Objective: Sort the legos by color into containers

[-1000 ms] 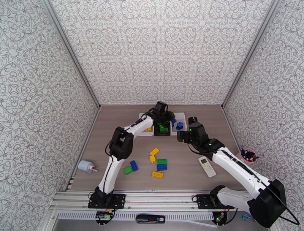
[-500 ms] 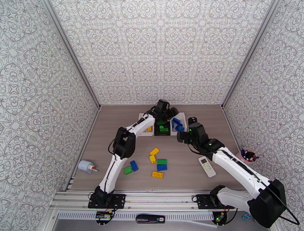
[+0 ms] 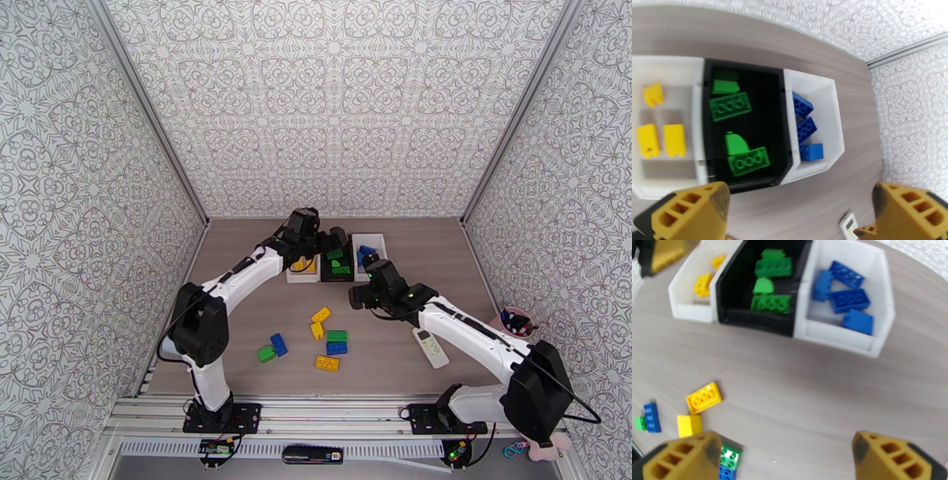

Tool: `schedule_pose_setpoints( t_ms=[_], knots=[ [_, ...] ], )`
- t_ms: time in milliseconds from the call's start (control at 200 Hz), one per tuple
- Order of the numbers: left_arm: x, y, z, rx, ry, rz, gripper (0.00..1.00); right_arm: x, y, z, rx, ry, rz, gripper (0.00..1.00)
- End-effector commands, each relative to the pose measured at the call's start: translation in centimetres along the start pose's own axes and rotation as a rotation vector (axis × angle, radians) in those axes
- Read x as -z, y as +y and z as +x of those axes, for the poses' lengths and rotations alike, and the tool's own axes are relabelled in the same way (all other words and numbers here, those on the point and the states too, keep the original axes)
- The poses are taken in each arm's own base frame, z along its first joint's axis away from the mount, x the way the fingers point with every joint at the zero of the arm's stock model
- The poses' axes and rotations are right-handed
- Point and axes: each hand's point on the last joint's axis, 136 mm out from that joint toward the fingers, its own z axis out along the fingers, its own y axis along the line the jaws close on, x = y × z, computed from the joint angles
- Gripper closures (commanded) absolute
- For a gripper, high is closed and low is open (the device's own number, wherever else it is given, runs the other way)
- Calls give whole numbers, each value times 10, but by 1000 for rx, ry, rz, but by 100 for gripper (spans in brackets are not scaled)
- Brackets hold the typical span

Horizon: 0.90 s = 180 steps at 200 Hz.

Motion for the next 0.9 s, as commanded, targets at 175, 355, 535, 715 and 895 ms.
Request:
schedule_pose_setpoints(
  t_ms=[175, 355, 535, 715, 895],
  knots=[
    [79, 68, 20, -89, -56, -109, 0, -34, 67, 6, 180, 87, -106, 7],
    [126, 112, 29, -40, -101, -196, 0, -64, 95, 17, 278, 170, -125, 6],
    [153, 140, 32, 25, -143, -251, 0, -90, 109, 30, 329, 260, -122, 6],
    [159, 148, 32, 60, -153, -267, 0, -108, 116, 41, 372, 323, -105, 6],
    [154, 151, 36, 73, -138, -269, 0, -119, 120, 51, 393, 377, -87, 6]
  ],
)
